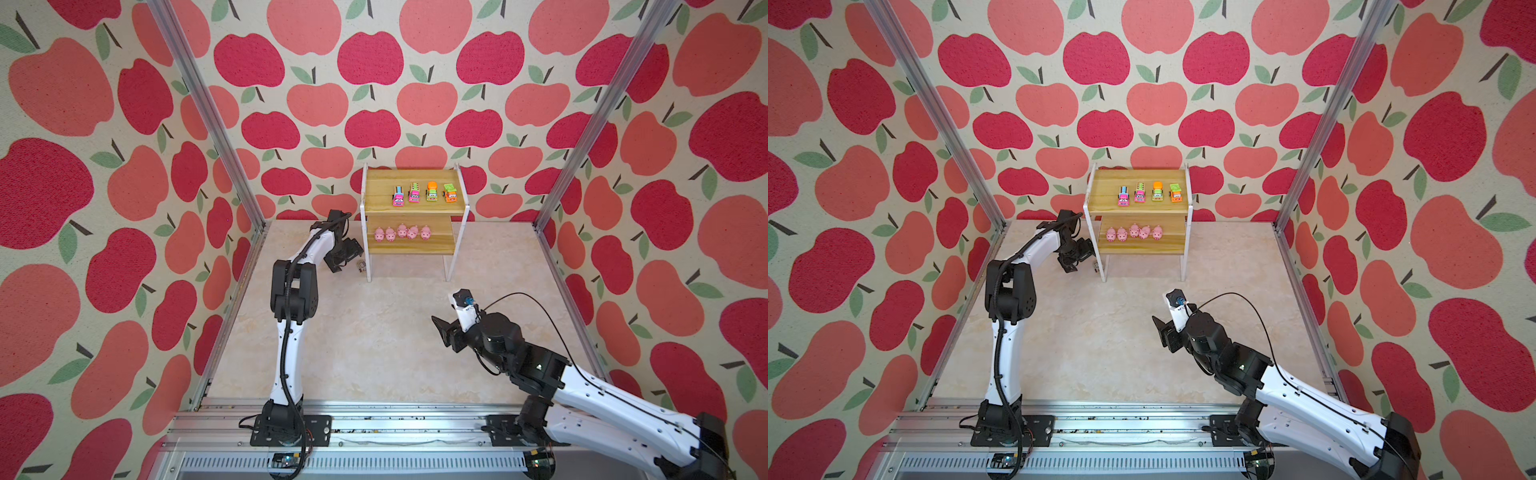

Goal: Place and organize the plastic toys onto the shelf
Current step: 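Withdraw the right gripper while the left gripper lowers to the green-and-red truck, then close the left gripper on the green-and-red truck and lift it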

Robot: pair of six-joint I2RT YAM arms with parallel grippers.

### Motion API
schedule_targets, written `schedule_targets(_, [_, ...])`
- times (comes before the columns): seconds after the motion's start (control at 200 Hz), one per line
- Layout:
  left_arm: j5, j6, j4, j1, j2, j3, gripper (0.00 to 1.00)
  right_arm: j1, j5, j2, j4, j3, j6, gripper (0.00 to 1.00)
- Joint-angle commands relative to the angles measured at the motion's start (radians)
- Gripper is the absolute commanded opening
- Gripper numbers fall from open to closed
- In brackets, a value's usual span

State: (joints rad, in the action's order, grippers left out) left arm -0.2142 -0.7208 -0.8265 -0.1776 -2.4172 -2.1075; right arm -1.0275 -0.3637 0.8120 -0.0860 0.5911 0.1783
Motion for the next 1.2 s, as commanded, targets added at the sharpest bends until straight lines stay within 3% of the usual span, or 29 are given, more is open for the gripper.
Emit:
schedule_targets(0.0, [0.029, -0.023, -0.094, -0.004, -0.042, -0.1, 0.9, 0.005, 0.027, 0.011, 0.018, -0.023, 0.006, 0.69])
schedule_targets(0.19, [0.02, -0.004, -0.145, -0.027, -0.103, -0.184, 0.9, 0.036, 0.067, 0.04, 0.04, -0.028, 0.014, 0.69])
schedule_targets(0.62, [0.035, 0.006, -0.135, -0.066, -0.057, -0.055, 0.78, 0.075, 0.081, 0.017, 0.053, -0.047, 0.035, 0.69])
schedule_targets(0.725, [0.037, 0.007, -0.129, -0.067, -0.045, -0.019, 0.68, 0.075, 0.082, 0.015, 0.054, -0.05, 0.04, 0.69])
schedule_targets(1.006, [0.056, -0.001, -0.1, -0.045, 0.018, 0.064, 0.3, 0.078, 0.076, -0.001, 0.054, -0.056, 0.039, 0.69])
schedule_targets(1.111, [0.062, 0.014, -0.093, -0.027, 0.06, 0.107, 0.21, 0.078, 0.072, 0.0, 0.049, -0.053, 0.027, 0.69])
schedule_targets(1.196, [0.074, 0.043, -0.104, -0.011, 0.113, 0.165, 0.2, 0.079, 0.069, 0.001, 0.042, -0.046, 0.014, 0.69])
